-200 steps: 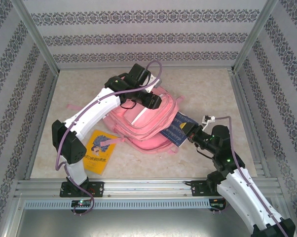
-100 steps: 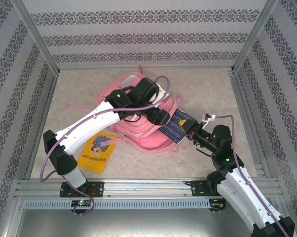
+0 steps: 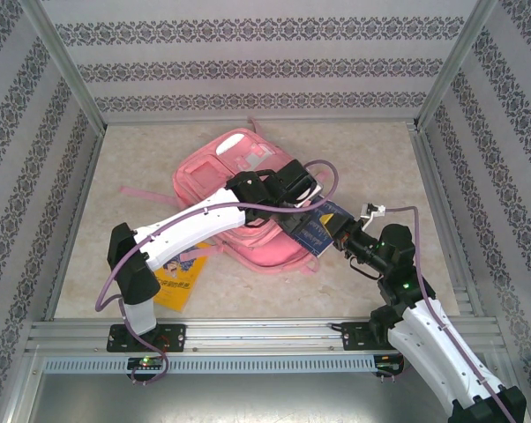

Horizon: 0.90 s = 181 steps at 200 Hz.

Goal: Pack the student bag

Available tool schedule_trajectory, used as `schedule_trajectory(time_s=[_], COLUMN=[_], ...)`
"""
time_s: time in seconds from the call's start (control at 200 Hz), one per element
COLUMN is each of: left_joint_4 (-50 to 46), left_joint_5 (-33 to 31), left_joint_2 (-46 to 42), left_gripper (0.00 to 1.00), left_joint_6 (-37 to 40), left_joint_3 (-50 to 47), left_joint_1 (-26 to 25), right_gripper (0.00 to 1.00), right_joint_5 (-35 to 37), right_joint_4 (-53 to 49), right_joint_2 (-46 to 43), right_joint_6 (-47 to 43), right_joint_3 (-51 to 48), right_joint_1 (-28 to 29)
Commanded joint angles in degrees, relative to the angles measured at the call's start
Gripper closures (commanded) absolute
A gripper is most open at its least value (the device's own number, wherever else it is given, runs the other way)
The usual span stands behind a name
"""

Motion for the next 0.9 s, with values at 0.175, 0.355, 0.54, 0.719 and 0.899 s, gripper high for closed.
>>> schedule_trajectory(time_s=[0.175, 0.355, 0.54, 0.719, 0.899], left_joint_4=[0.8, 4.9, 2.6, 2.2, 1.9], left_joint_5=[-3.2, 0.2, 0.4, 2.8, 4.4], left_joint_2=[-0.2, -3.1, -4.8, -7.8, -10.3], left_gripper=[0.87, 1.00, 1.00, 1.00, 1.00], left_joint_6=[3.5, 4.0, 4.4, 3.3, 2.5], left_joint_3=[-2.0, -4.2, 0.7, 3.0, 3.3], left_joint_1=[-0.3, 1.3, 3.4, 5.3, 7.3], right_gripper=[1.00, 1.00, 1.00, 1.00, 1.00], right_joint_5=[-0.8, -0.3, 1.5, 5.9, 13.5], right_joint_4=[8.0, 5.9, -0.9, -4.6, -10.4], right_joint_2=[-1.4, -2.6, -5.0, -7.5, -5.8], right_joint_6=[1.2, 0.1, -3.3, -5.1, -9.2], right_joint_3=[1.4, 0.9, 0.1, -5.9, -6.8], right_joint_1=[-0.2, -0.2, 0.5, 2.9, 8.2])
